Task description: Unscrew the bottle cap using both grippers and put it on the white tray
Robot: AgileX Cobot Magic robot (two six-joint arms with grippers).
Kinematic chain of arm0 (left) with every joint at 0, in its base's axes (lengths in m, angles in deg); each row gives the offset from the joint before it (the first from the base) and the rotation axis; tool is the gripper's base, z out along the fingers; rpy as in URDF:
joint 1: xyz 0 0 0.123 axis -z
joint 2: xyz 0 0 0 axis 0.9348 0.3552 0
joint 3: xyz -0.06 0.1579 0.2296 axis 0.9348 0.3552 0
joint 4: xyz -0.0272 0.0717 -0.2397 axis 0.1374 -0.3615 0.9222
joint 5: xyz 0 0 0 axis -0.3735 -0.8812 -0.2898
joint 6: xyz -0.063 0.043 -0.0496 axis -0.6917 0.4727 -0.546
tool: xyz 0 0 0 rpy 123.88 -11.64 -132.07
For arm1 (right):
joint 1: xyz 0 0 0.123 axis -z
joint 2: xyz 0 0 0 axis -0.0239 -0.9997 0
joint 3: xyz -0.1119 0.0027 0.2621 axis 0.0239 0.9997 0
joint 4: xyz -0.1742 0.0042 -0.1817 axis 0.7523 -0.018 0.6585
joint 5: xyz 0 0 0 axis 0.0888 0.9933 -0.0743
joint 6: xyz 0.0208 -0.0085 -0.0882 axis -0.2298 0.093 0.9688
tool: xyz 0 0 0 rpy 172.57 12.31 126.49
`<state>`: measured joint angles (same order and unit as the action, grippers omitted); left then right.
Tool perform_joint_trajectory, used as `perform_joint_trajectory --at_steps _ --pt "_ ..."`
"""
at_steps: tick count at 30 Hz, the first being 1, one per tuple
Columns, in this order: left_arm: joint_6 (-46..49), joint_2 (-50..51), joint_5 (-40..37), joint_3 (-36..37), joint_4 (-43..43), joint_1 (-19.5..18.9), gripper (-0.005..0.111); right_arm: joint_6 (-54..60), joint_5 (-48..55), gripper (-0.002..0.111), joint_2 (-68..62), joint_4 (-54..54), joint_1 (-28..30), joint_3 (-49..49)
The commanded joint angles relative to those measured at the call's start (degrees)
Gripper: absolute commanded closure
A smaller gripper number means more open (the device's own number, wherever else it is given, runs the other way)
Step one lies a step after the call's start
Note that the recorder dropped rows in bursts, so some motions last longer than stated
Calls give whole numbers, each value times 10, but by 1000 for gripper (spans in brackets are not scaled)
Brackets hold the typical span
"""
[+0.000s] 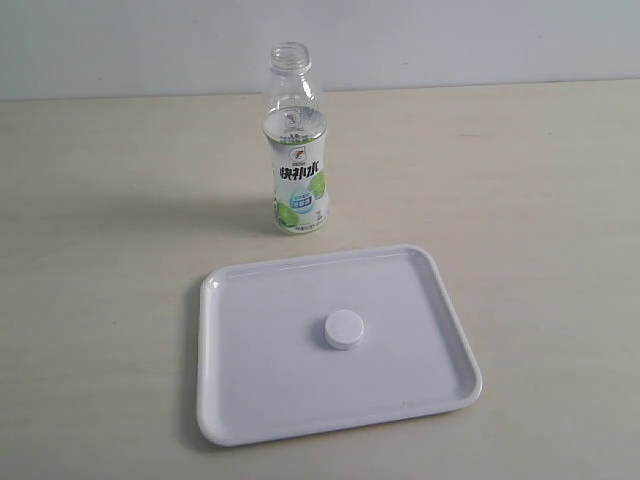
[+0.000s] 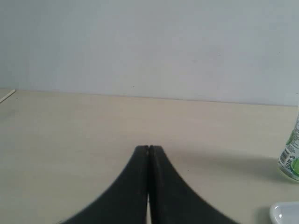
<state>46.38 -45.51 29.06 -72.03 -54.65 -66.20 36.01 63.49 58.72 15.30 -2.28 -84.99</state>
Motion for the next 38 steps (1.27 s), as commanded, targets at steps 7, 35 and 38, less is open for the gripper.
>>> perform_joint_trajectory --at_steps 7,35,38 --pt "2 -4 -1 1 6 -1 107 -1 -3 108 4 2 2 3" --pt "2 -4 -1 1 6 -1 107 -1 -11 108 4 -2 2 3" --pt "2 -4 -1 1 6 -1 107 -1 -11 108 4 -2 2 3"
